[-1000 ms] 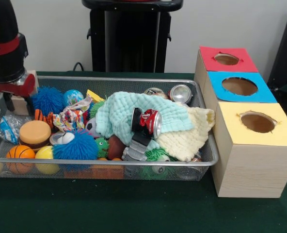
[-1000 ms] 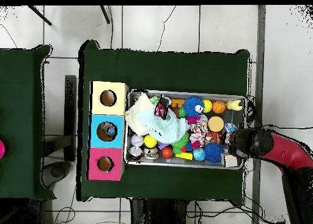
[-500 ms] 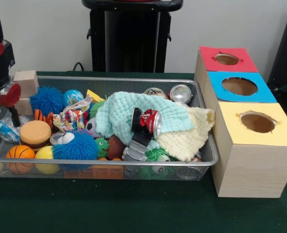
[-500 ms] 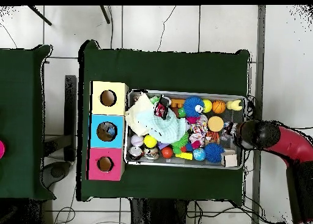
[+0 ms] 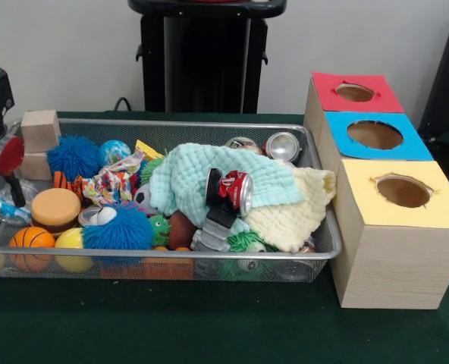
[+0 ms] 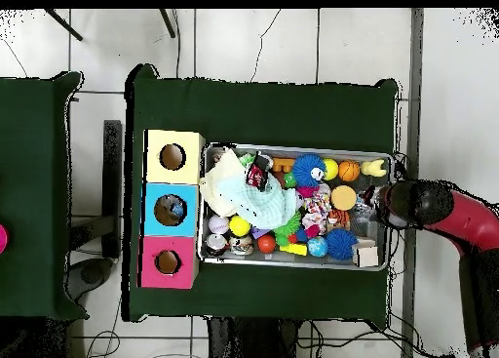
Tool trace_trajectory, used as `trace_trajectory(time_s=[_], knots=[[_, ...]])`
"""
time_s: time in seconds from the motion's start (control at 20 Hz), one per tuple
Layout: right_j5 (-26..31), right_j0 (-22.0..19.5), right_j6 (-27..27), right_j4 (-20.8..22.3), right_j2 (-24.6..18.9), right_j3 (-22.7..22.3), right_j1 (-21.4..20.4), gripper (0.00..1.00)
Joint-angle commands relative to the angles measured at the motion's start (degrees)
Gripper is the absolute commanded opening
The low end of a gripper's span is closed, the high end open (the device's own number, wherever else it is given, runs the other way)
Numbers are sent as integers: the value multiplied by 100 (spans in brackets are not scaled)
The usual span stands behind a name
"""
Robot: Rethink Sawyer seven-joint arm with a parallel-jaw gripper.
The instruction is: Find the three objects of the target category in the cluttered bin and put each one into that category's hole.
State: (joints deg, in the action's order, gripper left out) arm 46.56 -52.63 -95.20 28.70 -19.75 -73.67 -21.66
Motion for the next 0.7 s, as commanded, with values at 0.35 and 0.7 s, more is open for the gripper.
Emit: trace_trajectory(time_s=[0.35,0.7], knots=[[216,191,1012,63,-485,256,374,100],[-7,345,1036,278,-409,293,541,100]])
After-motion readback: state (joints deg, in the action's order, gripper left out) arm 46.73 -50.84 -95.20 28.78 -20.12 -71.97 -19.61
